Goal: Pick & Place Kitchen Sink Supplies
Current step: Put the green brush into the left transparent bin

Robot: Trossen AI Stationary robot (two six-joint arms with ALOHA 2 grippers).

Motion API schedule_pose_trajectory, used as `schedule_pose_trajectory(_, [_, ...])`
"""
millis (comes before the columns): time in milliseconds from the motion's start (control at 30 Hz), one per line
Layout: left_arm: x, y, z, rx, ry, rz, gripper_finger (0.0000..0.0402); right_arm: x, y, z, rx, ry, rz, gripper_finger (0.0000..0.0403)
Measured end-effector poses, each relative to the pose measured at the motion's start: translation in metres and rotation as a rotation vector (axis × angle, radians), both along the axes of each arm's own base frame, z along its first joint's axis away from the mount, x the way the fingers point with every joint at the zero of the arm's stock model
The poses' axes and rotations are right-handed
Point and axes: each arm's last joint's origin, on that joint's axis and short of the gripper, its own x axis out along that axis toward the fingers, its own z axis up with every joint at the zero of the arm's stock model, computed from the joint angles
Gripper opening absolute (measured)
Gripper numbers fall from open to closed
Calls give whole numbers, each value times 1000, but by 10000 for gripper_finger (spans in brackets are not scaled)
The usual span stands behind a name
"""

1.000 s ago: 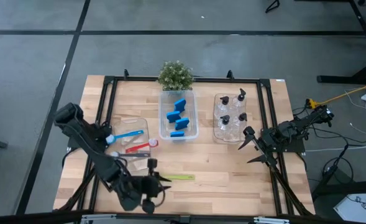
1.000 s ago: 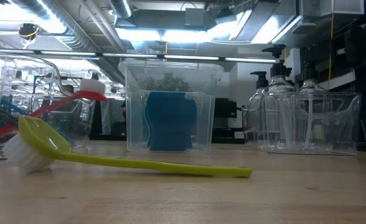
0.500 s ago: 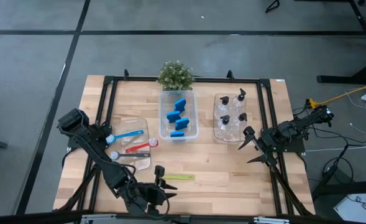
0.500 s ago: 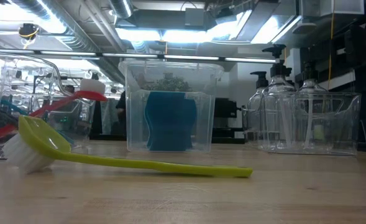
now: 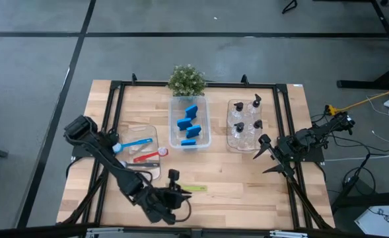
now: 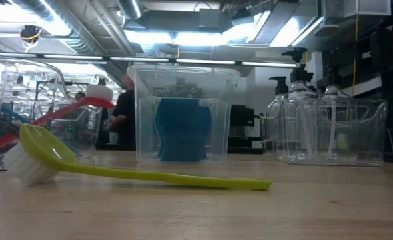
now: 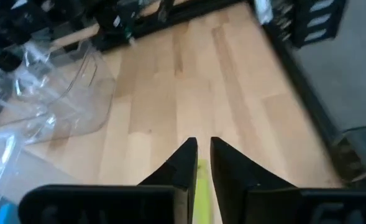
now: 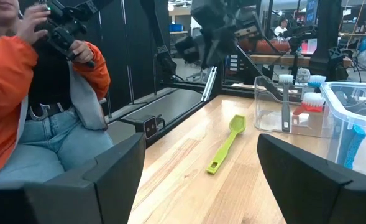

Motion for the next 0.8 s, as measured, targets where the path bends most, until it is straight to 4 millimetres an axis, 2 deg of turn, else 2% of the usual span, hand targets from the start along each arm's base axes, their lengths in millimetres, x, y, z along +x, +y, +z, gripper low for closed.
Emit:
schedule_pose_trajectory(233, [13,9,-21,52,91,-9,21,0,0,0,0,0,0,308])
schedule_pose_trajectory(333, [11,12,-26,76,148,-16,15,0,0,0,0,0,0,308])
schedule_pose_trajectory(467, [16,15,-39,77,286,-13,10,0,0,0,-1,-1,0,308])
schedule_pose_trajectory(633, [30,15,-25,33,283,-50,11,0,0,0,-1,-1,1,308])
schedule_pose_trajectory(800, [43,11,-33,101,381,-74,23,0,0,0,-1,0,-7,308])
